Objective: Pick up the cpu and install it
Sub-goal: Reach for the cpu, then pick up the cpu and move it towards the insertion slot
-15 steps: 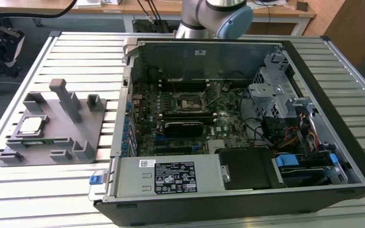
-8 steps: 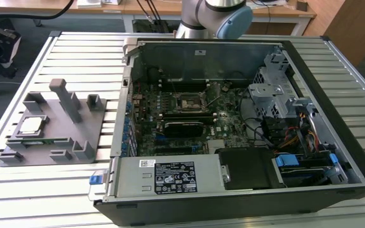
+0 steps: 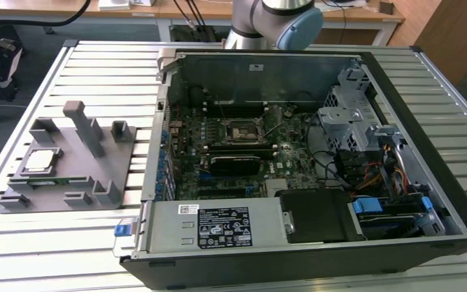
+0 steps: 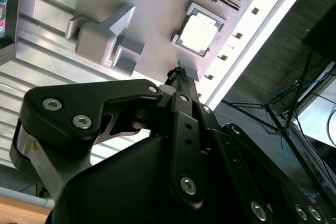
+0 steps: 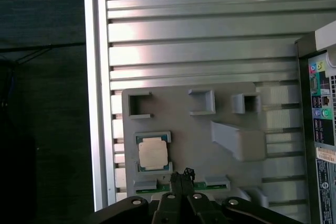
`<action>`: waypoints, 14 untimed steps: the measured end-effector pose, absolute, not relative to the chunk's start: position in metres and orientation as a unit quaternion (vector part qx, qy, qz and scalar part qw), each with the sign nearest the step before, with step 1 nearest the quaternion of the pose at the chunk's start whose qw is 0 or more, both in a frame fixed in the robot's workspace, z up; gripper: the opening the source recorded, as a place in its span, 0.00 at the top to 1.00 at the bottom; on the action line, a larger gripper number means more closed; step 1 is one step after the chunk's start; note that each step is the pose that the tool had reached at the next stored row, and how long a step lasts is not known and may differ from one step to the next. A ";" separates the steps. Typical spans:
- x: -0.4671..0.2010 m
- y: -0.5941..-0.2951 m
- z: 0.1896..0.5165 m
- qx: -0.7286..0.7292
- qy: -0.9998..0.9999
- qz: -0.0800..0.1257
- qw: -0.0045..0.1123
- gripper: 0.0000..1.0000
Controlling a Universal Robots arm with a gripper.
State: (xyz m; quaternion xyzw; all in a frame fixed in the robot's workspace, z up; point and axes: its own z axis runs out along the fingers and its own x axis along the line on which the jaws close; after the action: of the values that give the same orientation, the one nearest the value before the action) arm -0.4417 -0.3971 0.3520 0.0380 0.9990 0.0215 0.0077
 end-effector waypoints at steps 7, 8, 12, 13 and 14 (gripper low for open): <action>-0.444 -0.397 0.351 0.038 0.999 0.021 0.007 0.89; -0.444 -0.397 0.351 0.038 0.999 0.021 0.007 0.89; -0.444 -0.397 0.351 0.038 0.999 0.021 0.007 0.89; -0.444 -0.397 0.351 0.038 0.999 0.021 0.007 0.89; -0.444 -0.397 0.351 0.036 0.999 0.022 0.007 0.89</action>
State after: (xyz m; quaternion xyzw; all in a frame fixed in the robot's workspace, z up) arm -0.4444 -0.3971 0.3507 0.0357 0.9991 0.0215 0.0068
